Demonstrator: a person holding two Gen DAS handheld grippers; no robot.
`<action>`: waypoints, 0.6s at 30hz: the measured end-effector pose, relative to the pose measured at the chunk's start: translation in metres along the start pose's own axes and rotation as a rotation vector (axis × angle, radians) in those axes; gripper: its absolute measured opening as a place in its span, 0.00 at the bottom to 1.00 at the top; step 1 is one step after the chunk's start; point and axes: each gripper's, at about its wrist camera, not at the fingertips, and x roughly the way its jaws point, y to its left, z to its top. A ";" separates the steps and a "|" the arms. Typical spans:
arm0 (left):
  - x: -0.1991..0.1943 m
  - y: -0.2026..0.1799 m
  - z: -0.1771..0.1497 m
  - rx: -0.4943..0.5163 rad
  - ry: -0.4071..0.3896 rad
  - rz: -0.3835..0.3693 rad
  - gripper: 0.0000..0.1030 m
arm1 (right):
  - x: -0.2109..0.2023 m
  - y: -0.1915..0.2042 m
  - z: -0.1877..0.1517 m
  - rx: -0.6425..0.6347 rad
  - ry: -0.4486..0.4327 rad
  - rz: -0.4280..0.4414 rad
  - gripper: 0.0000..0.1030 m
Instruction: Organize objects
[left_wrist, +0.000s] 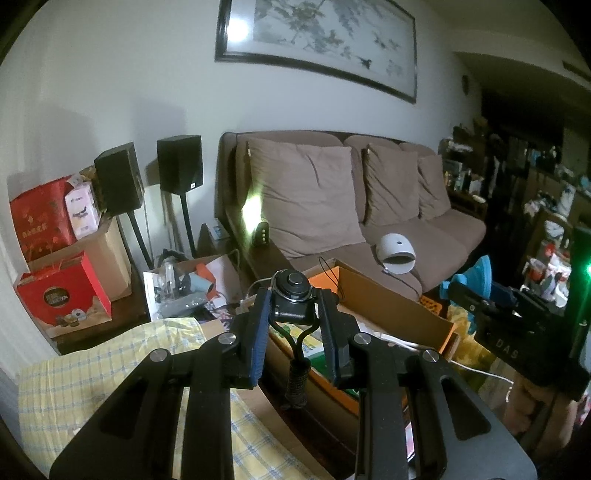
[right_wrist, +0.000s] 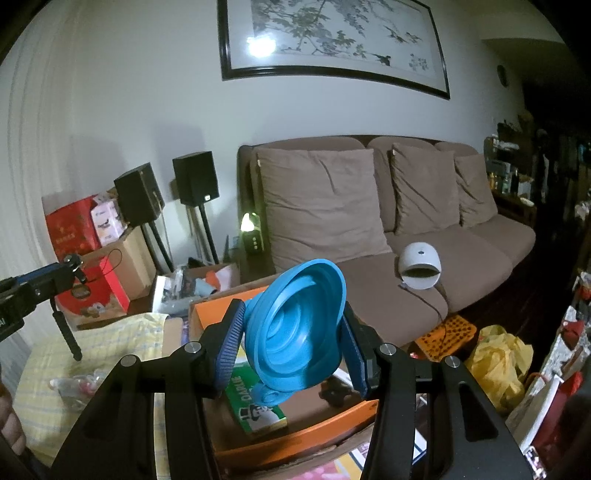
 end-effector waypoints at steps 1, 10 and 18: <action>0.000 -0.001 0.001 0.003 -0.001 0.002 0.23 | 0.001 0.000 0.000 0.004 0.000 0.009 0.50; 0.006 -0.006 0.005 0.000 -0.008 -0.003 0.23 | 0.007 -0.018 -0.002 0.076 0.028 0.024 0.50; 0.035 -0.021 0.004 0.022 0.003 0.023 0.23 | 0.011 -0.022 -0.002 0.079 0.042 0.002 0.50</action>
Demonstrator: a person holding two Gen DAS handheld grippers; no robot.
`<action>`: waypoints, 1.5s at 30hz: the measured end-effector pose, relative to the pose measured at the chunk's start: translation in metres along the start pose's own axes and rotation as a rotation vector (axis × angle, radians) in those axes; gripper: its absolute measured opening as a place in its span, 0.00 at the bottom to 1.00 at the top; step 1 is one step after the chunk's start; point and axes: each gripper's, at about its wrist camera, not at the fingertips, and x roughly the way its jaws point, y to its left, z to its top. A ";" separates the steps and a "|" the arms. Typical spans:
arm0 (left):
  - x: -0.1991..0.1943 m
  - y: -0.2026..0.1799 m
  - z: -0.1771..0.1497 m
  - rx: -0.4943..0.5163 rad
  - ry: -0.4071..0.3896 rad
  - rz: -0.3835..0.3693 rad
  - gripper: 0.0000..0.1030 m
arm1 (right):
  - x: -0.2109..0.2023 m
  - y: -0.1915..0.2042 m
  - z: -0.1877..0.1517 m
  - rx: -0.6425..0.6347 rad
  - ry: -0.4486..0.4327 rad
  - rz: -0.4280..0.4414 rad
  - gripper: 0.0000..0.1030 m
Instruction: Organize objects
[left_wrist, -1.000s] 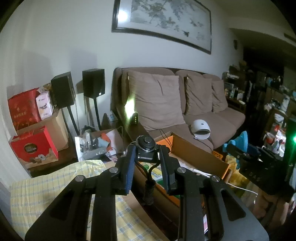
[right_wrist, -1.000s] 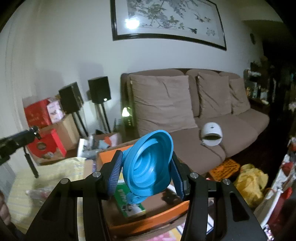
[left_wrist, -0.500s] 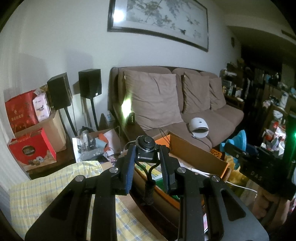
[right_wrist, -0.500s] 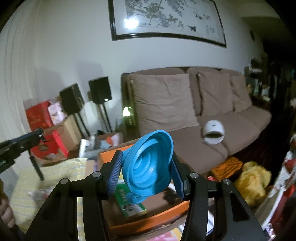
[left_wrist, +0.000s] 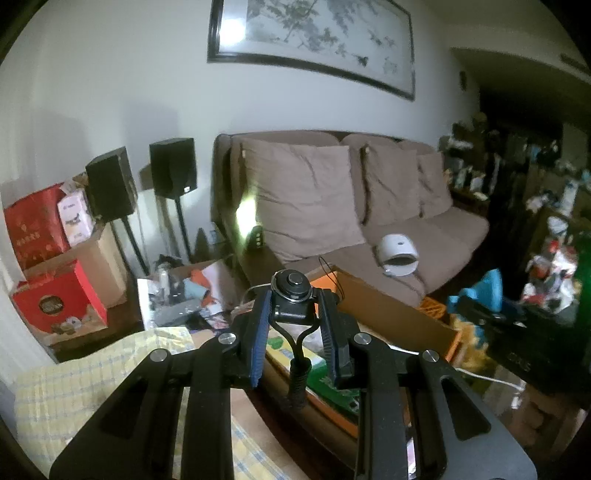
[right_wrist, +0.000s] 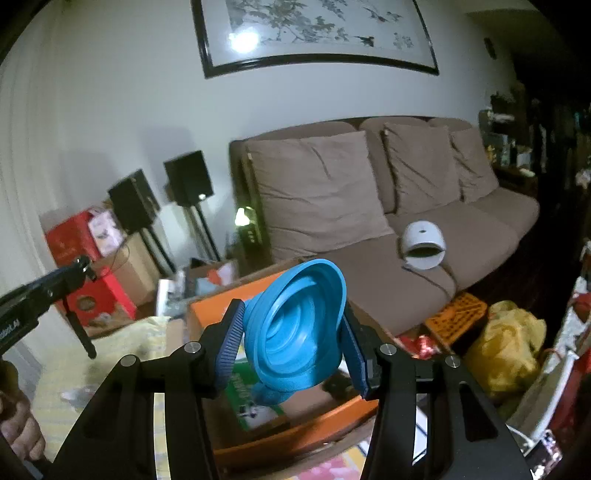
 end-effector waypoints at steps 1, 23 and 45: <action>0.005 -0.001 -0.001 -0.005 0.008 -0.004 0.23 | 0.001 0.001 0.000 -0.010 0.003 -0.014 0.50; 0.056 -0.013 -0.015 -0.043 0.107 -0.047 0.23 | 0.023 0.002 -0.009 -0.022 0.037 -0.046 0.50; 0.092 -0.021 -0.029 -0.048 0.206 -0.059 0.23 | 0.044 -0.005 -0.016 -0.019 0.091 -0.071 0.50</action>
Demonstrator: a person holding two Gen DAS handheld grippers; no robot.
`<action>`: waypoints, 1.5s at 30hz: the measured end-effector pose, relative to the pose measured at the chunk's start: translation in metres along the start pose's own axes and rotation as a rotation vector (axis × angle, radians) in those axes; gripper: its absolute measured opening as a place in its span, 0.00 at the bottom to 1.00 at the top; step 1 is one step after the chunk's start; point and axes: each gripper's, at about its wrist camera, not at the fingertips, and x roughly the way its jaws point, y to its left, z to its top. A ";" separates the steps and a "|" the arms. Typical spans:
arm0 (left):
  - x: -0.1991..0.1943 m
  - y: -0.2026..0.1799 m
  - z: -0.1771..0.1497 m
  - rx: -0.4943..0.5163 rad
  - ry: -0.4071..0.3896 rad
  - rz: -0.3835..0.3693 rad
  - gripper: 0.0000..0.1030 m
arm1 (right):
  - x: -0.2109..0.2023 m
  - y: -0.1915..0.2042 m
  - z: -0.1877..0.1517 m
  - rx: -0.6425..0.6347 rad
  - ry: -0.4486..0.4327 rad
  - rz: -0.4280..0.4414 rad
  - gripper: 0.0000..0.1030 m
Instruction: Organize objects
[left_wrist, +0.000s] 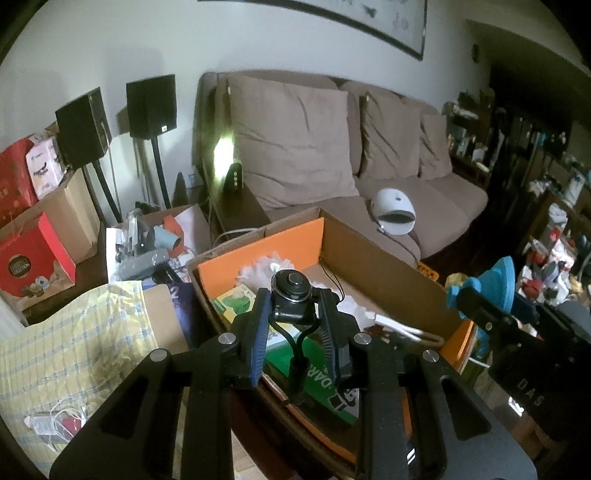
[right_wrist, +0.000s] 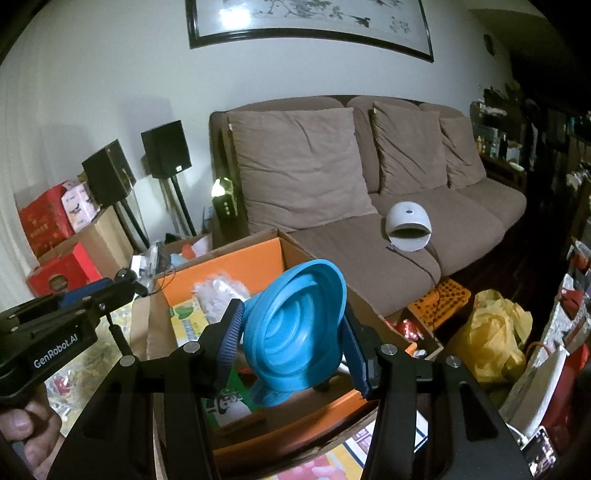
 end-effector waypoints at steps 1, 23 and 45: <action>0.002 0.000 -0.001 0.001 0.007 0.001 0.23 | 0.001 0.000 0.000 -0.001 0.003 -0.001 0.50; 0.034 -0.009 -0.018 0.007 0.085 -0.009 0.23 | 0.018 -0.007 -0.007 -0.005 0.070 -0.017 0.51; 0.046 -0.021 -0.025 0.026 0.105 0.000 0.23 | 0.041 0.002 -0.017 -0.045 0.180 -0.005 0.51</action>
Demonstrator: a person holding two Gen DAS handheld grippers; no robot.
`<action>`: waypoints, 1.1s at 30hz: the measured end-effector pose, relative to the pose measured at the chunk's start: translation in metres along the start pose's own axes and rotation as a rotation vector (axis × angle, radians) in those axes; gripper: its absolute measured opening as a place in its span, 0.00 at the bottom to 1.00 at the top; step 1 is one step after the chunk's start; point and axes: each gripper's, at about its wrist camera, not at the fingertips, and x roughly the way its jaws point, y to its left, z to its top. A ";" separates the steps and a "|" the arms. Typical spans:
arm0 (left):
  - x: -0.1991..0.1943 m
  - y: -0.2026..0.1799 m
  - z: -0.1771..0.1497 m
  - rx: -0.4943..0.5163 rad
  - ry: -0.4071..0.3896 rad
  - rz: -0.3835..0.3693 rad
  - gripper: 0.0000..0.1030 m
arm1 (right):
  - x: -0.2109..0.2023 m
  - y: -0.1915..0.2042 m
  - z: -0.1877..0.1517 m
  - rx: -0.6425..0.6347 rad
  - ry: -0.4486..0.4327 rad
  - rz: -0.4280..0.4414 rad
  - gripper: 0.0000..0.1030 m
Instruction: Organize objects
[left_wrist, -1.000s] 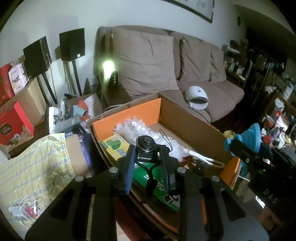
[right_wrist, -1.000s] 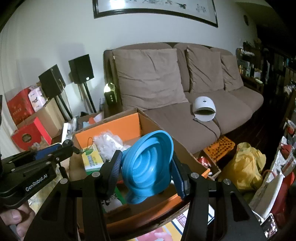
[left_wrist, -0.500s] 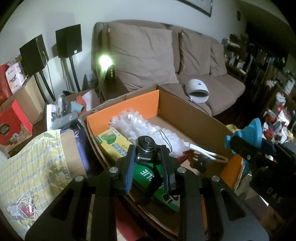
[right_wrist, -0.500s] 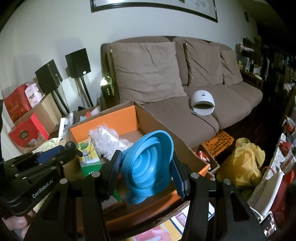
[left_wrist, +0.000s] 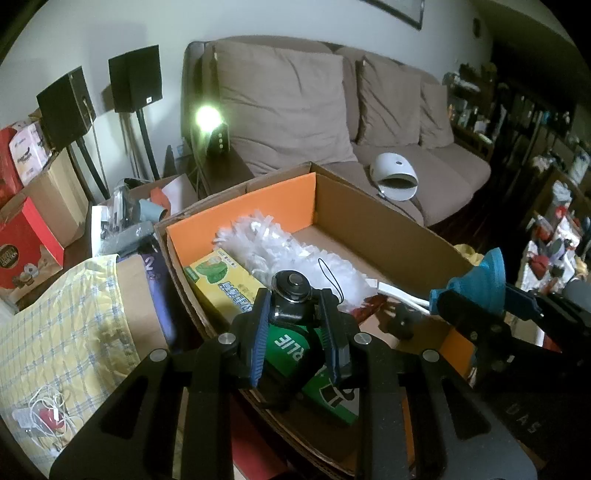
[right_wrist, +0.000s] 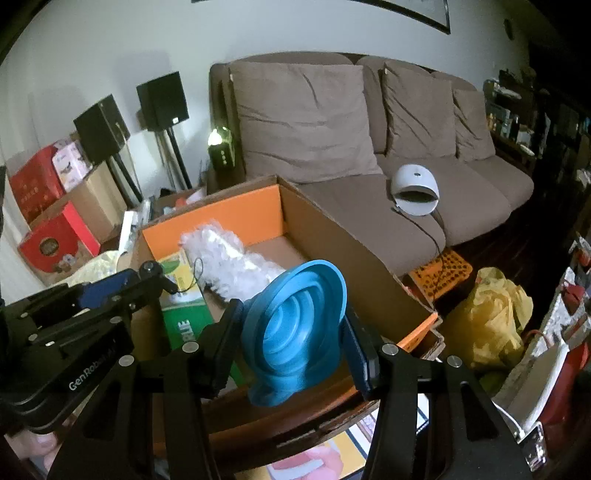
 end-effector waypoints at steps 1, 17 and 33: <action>0.000 -0.001 -0.001 0.003 0.001 0.000 0.23 | 0.001 0.000 0.000 -0.003 0.003 0.000 0.51; 0.005 -0.002 -0.005 0.008 0.014 -0.003 0.23 | 0.008 0.005 -0.006 -0.042 0.048 0.019 0.52; 0.007 -0.003 -0.006 0.006 0.020 -0.007 0.23 | 0.011 0.005 -0.006 -0.045 0.071 0.023 0.52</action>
